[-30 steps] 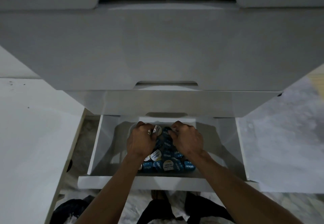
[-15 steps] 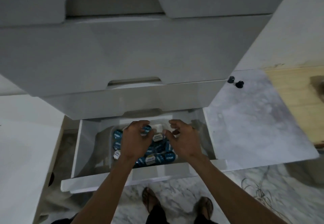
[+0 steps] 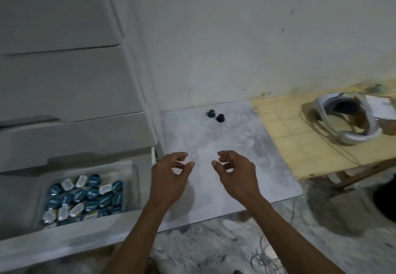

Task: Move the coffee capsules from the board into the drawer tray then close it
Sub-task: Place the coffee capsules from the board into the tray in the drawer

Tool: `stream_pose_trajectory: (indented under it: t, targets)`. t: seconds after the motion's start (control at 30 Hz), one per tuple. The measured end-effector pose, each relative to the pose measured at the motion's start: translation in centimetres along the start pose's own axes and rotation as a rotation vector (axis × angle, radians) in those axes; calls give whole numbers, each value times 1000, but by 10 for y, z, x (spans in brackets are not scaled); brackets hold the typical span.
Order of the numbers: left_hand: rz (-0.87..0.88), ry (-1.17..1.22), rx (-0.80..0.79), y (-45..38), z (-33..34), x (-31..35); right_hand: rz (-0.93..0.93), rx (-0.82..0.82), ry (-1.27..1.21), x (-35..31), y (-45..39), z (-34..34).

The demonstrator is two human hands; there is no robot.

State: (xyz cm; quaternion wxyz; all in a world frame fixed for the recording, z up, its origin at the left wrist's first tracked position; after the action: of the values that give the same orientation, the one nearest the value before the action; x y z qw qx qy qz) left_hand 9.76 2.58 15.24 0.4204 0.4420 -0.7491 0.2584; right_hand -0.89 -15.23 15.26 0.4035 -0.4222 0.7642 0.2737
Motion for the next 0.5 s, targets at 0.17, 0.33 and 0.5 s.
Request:
stream_pose_trajectory:
  t: [0.17, 0.33, 0.5]
  targets:
    - [-44, -8, -92, -6, 71, 24, 70, -1, 50, 47, -20, -63]
    - [-71, -105, -130, -54, 99, 20, 100, -28, 63, 74, -68, -75]
    - [-86, -190, -148, -125, 116, 10, 114, -99, 142, 81, -137, -66]
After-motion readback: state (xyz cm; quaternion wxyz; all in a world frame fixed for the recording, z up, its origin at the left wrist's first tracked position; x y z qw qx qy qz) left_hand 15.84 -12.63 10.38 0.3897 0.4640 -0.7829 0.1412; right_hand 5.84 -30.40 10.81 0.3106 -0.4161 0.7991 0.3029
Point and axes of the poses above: each hand's wrist, its own y-axis away from the middle knuckle, its own z-axis out of the palm, x = y × z, the point moved 7 cm from there along -y, towards the middle knuckle, and after that the axes turned 9 degrees about -x, right-handed, at the moved point
